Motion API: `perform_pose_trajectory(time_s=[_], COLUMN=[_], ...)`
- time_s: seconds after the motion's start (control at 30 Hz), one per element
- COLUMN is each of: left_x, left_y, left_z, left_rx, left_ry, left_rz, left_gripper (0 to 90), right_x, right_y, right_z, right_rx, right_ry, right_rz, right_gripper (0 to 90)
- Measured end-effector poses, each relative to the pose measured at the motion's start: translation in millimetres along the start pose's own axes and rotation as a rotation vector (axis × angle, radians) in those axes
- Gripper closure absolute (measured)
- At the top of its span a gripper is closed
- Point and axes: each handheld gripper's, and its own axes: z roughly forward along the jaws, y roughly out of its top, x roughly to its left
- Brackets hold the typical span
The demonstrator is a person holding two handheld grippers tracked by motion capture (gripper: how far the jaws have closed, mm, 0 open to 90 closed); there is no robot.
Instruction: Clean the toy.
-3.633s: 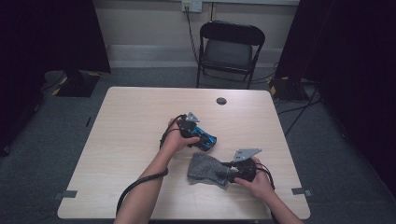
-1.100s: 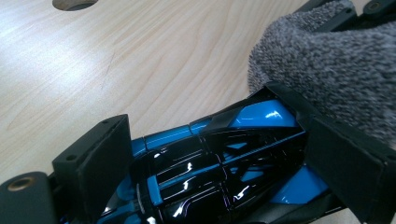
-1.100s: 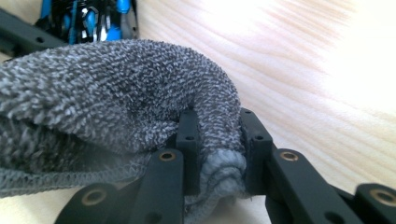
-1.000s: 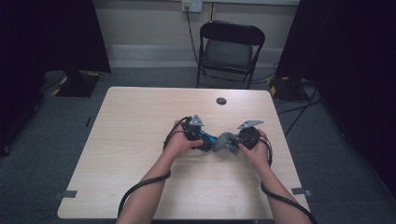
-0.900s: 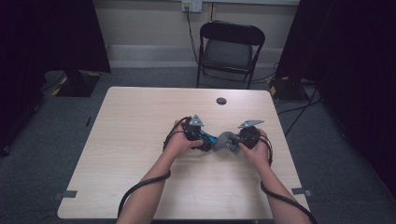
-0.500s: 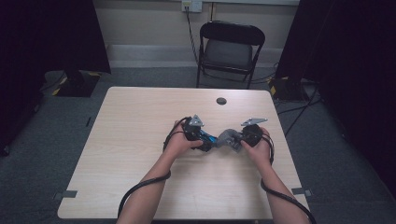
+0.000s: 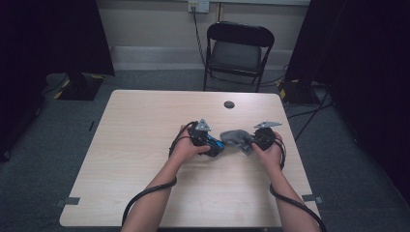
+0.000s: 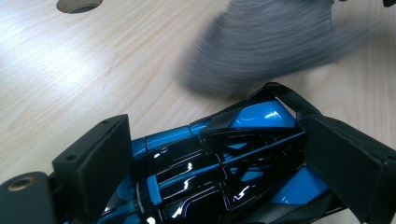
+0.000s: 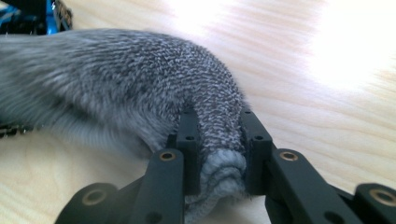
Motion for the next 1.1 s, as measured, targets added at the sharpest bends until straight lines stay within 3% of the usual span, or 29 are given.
perform_pose_trajectory(time_s=[0.2,0.27,0.5,1.1], left_x=[0.0,0.1,0.2,0.5], left_y=[0.0,-0.1,0.0,0.4], left_z=[0.0,0.0,0.0,0.2], left_rx=[0.0,-0.002,-0.001,0.001], left_ry=[0.0,-0.002,-0.002,-0.006], left_rz=[0.0,0.0,-0.001,-0.003], left_gripper=[7.6,7.7,7.7,7.8], right_x=[-5.9,-7.8,-10.2,3.1], right_y=[-2.5,-4.1,-8.6,-25.8], right_z=[-7.4,-11.7,-28.8,-67.0], right_rx=[-0.022,-0.041,-0.086,-0.124], right_ry=[0.012,0.032,0.085,0.243], right_rz=[0.011,0.026,0.015,-0.104], right_gripper=[73.7,73.7,73.6,73.6])
